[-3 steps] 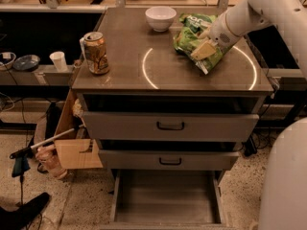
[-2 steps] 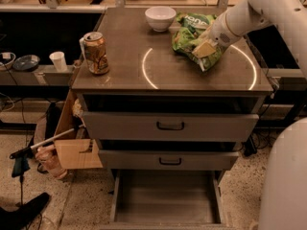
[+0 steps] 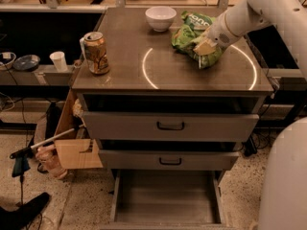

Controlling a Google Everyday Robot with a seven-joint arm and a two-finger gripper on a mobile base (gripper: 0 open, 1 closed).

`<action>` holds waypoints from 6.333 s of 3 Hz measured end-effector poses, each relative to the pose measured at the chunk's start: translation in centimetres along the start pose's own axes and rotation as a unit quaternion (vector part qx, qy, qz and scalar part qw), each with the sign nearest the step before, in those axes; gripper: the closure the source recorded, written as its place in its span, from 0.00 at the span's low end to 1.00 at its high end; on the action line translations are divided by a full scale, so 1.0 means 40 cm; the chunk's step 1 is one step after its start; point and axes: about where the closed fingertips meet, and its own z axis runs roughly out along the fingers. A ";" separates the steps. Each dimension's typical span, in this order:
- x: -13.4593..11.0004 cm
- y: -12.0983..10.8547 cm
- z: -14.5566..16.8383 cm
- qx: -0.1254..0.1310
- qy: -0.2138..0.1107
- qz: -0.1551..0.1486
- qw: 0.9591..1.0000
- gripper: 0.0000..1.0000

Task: Place green jalapeno chip bag into bottom drawer

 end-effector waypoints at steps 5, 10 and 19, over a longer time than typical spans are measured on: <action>-0.134 -0.042 -0.176 0.004 -0.063 -0.012 0.998 1.00; -0.075 0.159 -0.438 -0.075 -0.148 -0.021 0.986 1.00; 0.142 0.636 -0.504 -0.127 -0.085 -0.011 0.988 1.00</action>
Offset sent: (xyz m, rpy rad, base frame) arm 0.0061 0.0071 0.0763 0.0356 -0.0566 0.0138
